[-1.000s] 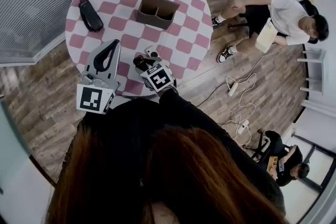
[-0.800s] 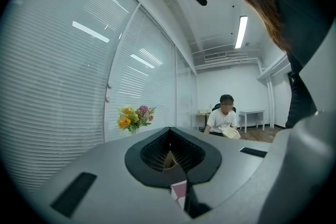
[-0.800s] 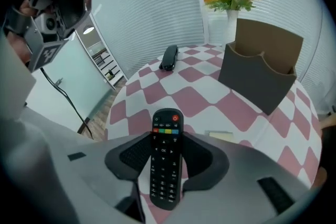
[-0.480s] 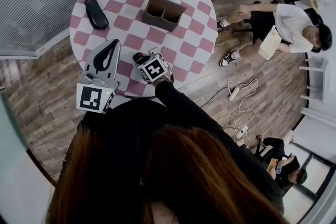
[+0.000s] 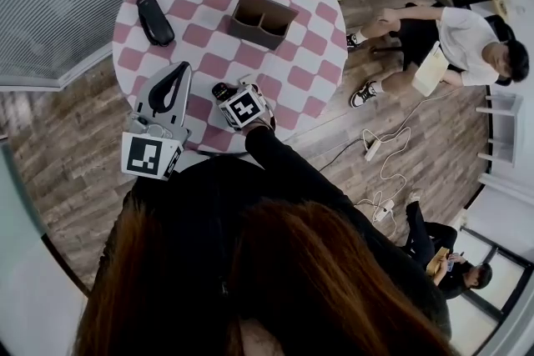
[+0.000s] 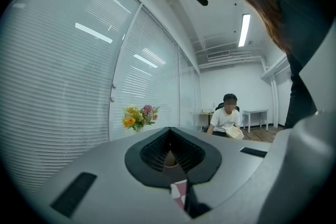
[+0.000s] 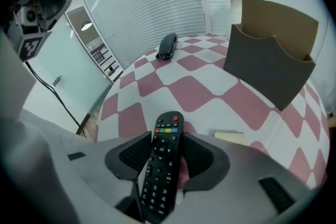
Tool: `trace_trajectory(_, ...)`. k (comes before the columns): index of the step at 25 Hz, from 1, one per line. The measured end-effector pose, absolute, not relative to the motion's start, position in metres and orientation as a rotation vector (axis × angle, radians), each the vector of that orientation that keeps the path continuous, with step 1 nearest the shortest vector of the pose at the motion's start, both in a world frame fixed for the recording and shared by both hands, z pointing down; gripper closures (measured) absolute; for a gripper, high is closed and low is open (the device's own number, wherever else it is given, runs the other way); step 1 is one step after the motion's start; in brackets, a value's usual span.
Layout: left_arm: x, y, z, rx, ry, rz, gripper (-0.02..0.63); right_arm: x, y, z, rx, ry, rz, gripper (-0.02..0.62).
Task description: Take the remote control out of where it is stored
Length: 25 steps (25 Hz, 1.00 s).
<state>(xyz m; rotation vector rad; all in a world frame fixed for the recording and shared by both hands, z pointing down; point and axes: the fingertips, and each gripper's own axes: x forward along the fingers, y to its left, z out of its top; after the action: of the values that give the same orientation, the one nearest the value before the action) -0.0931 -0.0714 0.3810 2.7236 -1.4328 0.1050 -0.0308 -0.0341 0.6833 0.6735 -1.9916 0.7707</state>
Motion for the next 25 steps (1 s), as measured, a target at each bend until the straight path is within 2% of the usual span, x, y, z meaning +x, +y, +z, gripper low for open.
trace_trajectory(7,-0.091,-0.07,0.38,2.73,-1.429,0.099,0.597,-0.028,-0.05,0.669,0.76,-2.068,0.703,0.405)
trace_trajectory(8,-0.09,-0.069,0.38,2.732,-1.429,0.098,0.597,-0.027,-0.05,0.667,0.77,-2.081,0.712,0.417)
trace_trajectory(12,-0.088,-0.068,0.378,2.741,-1.427,0.092,0.597,-0.022,-0.053,0.655,0.823,-2.135,0.73,0.532)
trace_trajectory(14,-0.088,-0.068,0.378,2.746,-1.426,0.091,0.597,-0.019,-0.058,0.647,0.864,-2.177,0.727,0.564)
trace_trajectory(25,-0.083,-0.067,0.379,2.756,-1.409,0.102,0.597,-0.012,-0.081,0.589,1.064,-2.424,0.594,0.58)
